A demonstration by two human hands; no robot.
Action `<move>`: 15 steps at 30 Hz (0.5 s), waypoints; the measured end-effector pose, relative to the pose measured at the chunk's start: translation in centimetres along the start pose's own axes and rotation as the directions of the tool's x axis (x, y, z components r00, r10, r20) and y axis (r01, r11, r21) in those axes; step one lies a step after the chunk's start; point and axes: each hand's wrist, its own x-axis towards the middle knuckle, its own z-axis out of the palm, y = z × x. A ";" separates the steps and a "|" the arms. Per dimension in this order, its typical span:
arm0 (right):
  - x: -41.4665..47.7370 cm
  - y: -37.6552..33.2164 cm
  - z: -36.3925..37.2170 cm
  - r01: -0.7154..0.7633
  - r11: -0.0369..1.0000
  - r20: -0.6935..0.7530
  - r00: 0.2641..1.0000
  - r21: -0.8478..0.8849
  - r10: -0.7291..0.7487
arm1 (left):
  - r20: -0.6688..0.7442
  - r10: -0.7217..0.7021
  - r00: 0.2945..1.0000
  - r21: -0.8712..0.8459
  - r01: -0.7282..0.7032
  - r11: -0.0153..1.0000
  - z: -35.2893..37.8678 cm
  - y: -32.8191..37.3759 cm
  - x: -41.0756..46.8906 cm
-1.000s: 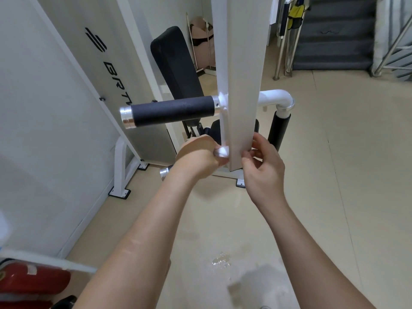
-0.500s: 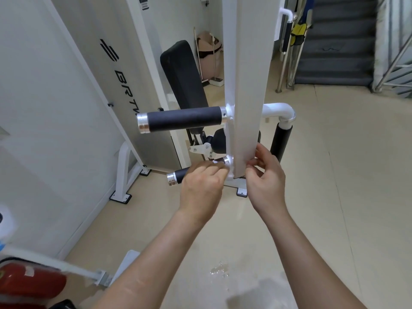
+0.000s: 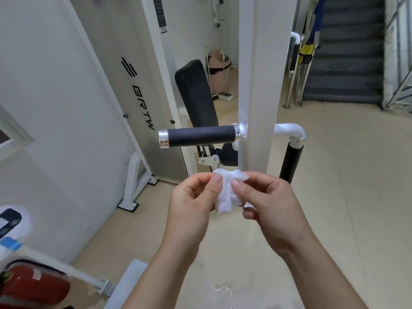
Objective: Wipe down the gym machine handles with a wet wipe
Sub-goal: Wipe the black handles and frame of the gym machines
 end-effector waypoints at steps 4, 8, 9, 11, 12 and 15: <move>0.0 -1.1 0.8 -0.089 0.983 0.060 0.995 0.159 0.081 | -0.006 -0.019 1.000 -0.052 0.018 0.998 -0.7 1.4 -1.1; -0.4 -1.6 1.3 -0.178 0.963 0.162 0.976 0.201 0.146 | -0.029 -0.013 1.000 -0.038 0.012 0.999 -1.1 1.8 -1.4; -0.4 -1.7 1.5 -0.163 0.965 0.142 0.981 0.207 0.136 | -0.021 -0.017 1.000 -0.048 0.016 0.999 -1.2 1.9 -1.5; -0.5 -1.9 1.9 -0.061 0.983 0.040 0.998 0.175 0.055 | 0.009 -0.029 1.000 -0.090 0.030 0.996 -1.6 2.2 -1.6; -0.6 -2.0 2.1 0.013 0.992 -0.018 1.000 0.126 -0.011 | 0.032 -0.030 0.999 -0.095 0.033 0.995 -1.8 2.3 -1.7; -0.8 -2.4 2.4 0.182 0.983 -0.083 0.980 0.019 -0.180 | 0.058 -0.013 0.998 -0.022 0.014 1.000 -2.1 2.7 -1.8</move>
